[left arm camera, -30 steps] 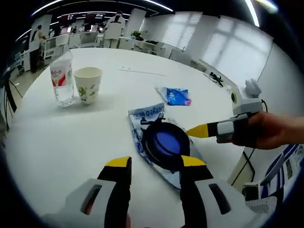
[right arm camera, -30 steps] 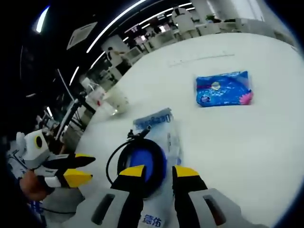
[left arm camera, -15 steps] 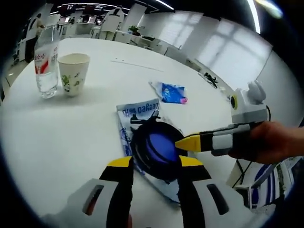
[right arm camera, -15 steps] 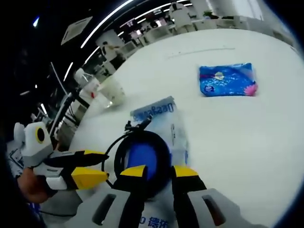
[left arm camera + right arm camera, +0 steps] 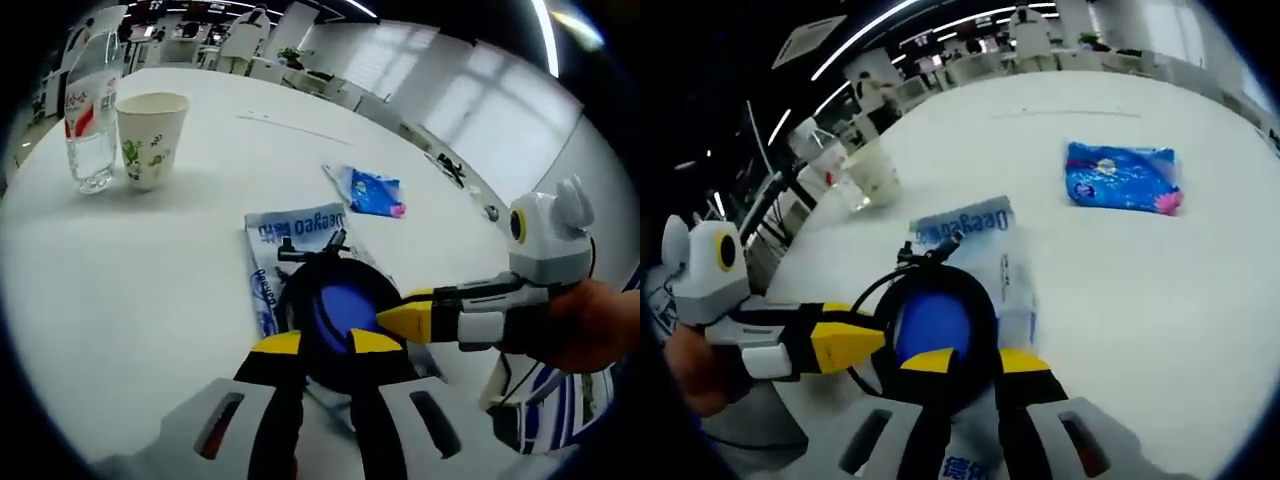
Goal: Arrange the tabletop items into an orderly group along one side of the table until the central work area is clear of visible clutter.
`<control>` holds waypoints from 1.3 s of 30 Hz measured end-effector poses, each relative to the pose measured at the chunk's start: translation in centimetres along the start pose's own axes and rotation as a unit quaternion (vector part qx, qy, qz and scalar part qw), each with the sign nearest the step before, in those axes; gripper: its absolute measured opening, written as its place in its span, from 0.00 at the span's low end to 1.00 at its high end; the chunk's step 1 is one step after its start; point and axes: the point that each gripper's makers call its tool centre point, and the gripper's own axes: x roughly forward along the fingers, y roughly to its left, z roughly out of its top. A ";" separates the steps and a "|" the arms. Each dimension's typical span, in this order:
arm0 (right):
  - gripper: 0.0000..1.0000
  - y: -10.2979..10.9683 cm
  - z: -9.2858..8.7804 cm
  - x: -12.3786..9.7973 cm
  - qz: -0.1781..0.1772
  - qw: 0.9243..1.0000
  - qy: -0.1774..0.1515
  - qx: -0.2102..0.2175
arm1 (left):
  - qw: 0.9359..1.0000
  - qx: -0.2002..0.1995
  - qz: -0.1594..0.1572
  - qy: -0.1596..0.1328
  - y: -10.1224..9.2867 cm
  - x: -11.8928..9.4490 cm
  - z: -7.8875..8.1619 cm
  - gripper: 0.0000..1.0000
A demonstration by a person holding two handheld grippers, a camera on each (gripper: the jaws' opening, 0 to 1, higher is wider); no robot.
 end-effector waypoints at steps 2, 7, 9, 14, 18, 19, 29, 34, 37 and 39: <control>0.12 0.2 0.0 0.2 -0.001 1.000 0.001 -0.002 | 1.000 0.000 0.001 -0.001 0.3 -0.2 -0.2 0.13; 0.11 1.1 -0.1 0.9 0.000 1.000 0.001 -0.010 | 1.000 -0.008 0.005 -0.007 1.0 -1.0 -0.8 0.12; 0.11 1.8 -0.3 1.0 0.002 1.000 0.001 -0.012 | 1.000 -0.011 0.009 -0.009 1.4 -1.6 -1.1 0.12; 0.11 3.2 -0.5 1.6 0.009 1.000 0.003 -0.021 | 0.999 -0.026 0.019 -0.014 2.6 -2.8 -1.4 0.11; 0.11 4.8 -0.7 1.9 0.015 1.000 -0.001 -0.020 | 0.999 -0.024 0.026 -0.014 3.6 -3.8 -1.6 0.11; 0.11 5.5 -0.9 2.0 0.016 1.000 -0.002 -0.020 | 0.999 -0.026 0.028 -0.015 4.0 -4.3 -1.8 0.11; 0.10 8.6 -0.9 2.8 0.037 0.999 -0.019 -0.019 | 0.998 -0.029 0.048 -0.021 6.1 -6.4 -2.3 0.10; 0.10 9.3 -1.3 2.7 0.056 0.998 -0.013 -0.012 | 0.997 -0.030 0.065 -0.022 6.5 -7.1 -2.7 0.10; 0.09 9.5 -1.4 2.7 0.064 0.997 -0.025 0.023 | 0.996 -0.030 0.074 -0.024 6.5 -7.2 -3.1 0.10; 0.08 9.7 -2.0 2.3 0.074 0.996 -0.028 0.050 | 0.996 -0.029 0.081 -0.021 6.3 -7.5 -3.3 0.10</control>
